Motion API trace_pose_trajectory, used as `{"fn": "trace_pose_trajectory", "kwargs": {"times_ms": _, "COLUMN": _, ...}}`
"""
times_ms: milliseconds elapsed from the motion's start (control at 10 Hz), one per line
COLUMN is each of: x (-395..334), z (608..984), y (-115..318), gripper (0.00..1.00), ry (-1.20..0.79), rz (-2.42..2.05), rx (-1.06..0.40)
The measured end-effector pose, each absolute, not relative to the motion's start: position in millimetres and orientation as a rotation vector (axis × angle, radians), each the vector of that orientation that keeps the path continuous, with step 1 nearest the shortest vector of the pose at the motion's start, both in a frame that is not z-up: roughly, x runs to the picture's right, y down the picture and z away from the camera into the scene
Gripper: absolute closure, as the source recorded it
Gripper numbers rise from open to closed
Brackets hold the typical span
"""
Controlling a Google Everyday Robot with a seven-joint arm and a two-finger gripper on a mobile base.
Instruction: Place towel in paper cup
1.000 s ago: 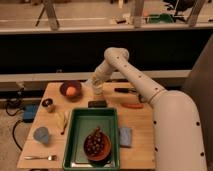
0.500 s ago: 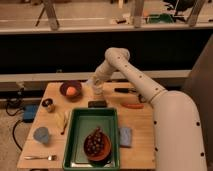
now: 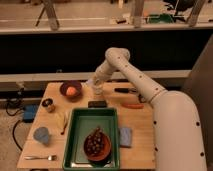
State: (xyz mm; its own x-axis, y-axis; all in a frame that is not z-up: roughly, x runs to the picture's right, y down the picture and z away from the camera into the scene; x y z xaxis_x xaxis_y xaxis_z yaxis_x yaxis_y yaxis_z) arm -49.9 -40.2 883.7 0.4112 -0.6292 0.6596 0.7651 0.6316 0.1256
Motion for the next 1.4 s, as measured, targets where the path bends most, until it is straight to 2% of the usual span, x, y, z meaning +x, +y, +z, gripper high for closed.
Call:
{"fn": "trace_pose_trajectory", "kwargs": {"times_ms": 400, "x": -48.9, "z": 884.0, "y": -40.6, "gripper": 0.52, "ry": -0.731, "rz": -0.879, "rx": -0.210}}
{"fn": "trace_pose_trajectory", "kwargs": {"times_ms": 500, "x": -49.0, "z": 884.1, "y": -40.6, "gripper": 0.39, "ry": -0.730, "rz": -0.878, "rx": -0.210}}
{"fn": "trace_pose_trajectory", "kwargs": {"times_ms": 700, "x": -48.6, "z": 884.8, "y": -40.2, "gripper": 0.23, "ry": -0.730, "rz": -0.876, "rx": -0.212}}
{"fn": "trace_pose_trajectory", "kwargs": {"times_ms": 800, "x": -48.2, "z": 884.9, "y": -40.4, "gripper": 0.20, "ry": -0.731, "rz": -0.875, "rx": -0.213}}
{"fn": "trace_pose_trajectory", "kwargs": {"times_ms": 1400, "x": -47.4, "z": 885.0, "y": -40.2, "gripper": 0.20, "ry": -0.777, "rz": -0.848, "rx": -0.209}}
